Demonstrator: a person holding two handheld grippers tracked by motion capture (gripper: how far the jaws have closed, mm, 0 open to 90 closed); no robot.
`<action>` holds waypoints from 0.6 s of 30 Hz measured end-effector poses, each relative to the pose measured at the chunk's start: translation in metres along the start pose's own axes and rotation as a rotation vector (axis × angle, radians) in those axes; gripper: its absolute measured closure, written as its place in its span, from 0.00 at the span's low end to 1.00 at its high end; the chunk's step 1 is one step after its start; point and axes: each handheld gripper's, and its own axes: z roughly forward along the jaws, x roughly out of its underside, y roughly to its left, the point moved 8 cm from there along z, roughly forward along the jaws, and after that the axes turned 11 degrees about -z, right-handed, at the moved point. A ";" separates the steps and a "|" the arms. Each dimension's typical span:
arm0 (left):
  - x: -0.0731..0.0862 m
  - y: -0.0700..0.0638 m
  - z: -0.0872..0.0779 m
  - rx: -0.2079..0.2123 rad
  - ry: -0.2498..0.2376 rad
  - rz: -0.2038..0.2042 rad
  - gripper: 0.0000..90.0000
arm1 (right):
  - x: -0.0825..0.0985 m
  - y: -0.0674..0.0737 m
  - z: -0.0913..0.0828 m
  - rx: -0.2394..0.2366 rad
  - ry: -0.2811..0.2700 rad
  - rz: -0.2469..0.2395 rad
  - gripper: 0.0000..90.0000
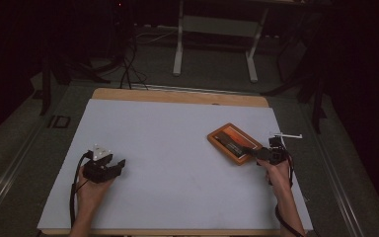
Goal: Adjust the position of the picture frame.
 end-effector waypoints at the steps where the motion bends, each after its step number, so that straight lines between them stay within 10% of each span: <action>1: 0.000 0.000 0.000 0.000 0.001 0.002 0.49 | 0.000 0.000 0.000 -0.001 0.000 0.001 0.17; 18: -0.001 -0.003 0.000 0.001 0.000 0.014 0.49 | 0.000 0.005 -0.001 0.018 0.001 -0.032 0.19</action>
